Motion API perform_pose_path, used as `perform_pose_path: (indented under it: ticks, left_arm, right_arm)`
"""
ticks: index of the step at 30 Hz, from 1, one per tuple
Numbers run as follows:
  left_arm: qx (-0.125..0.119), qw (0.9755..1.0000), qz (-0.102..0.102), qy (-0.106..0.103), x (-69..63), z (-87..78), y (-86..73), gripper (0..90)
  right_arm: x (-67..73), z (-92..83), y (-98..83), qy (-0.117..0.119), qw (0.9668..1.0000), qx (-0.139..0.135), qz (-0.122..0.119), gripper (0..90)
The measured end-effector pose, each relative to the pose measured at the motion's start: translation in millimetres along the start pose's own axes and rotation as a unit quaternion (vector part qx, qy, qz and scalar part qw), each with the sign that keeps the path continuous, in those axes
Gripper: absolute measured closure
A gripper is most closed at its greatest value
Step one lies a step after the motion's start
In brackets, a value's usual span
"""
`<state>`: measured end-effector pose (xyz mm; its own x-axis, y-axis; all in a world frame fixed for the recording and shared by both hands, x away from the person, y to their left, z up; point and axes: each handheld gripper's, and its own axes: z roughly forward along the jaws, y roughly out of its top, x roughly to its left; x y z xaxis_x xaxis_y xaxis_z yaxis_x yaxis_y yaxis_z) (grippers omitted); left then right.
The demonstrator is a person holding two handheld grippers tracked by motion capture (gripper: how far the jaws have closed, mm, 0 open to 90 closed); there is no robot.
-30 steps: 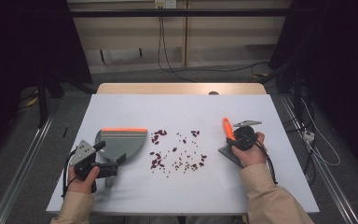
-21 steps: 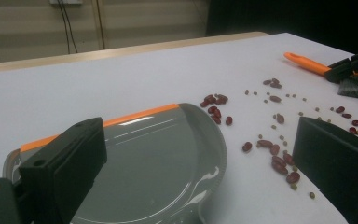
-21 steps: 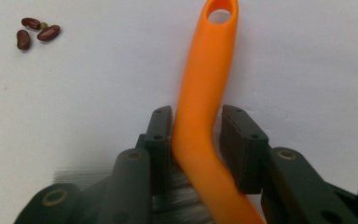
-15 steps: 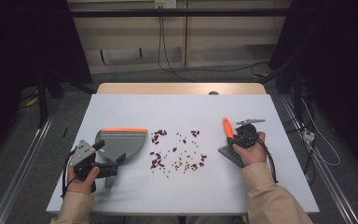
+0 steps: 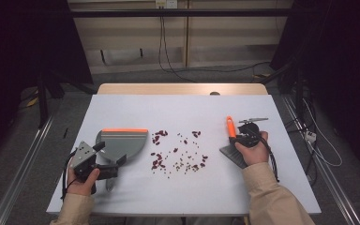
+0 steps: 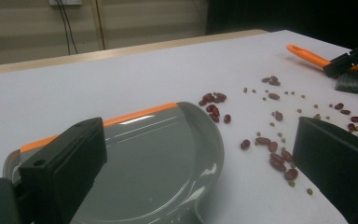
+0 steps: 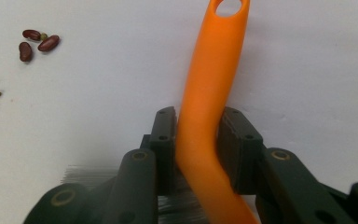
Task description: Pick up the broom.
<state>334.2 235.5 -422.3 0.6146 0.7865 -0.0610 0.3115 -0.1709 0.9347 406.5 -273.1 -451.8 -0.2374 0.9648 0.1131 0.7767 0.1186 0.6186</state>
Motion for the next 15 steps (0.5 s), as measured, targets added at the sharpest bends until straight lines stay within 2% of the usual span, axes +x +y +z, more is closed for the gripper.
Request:
perform_pose_path:
  ticks: [5, 7, 12, 15]
  left_arm:
    - [-0.004, 1.0000, -0.003, 0.005, -0.2, -3.3, -0.8, 2.8]
    - [-0.004, 1.0000, -0.002, 0.006, 0.6, -4.7, -1.1, 2.8]
    - [-0.005, 1.0000, -0.004, 0.007, 0.2, -4.7, -0.8, 2.8]
    - [-0.004, 1.0000, -0.002, 0.006, -0.6, -4.1, -0.1, 2.8]
  right_arm:
    - [-2.9, -5.7, 2.4, 0.028, 0.9994, -0.013, 0.016, 69.4]
    - [-2.2, -10.9, 4.9, 0.041, 0.9985, -0.030, 0.019, 69.7]
    - [0.5, -19.0, 6.4, 0.053, 0.9967, -0.059, 0.017, 70.1]
    - [0.8, -25.4, 7.8, 0.066, 0.9943, -0.081, 0.023, 70.4]
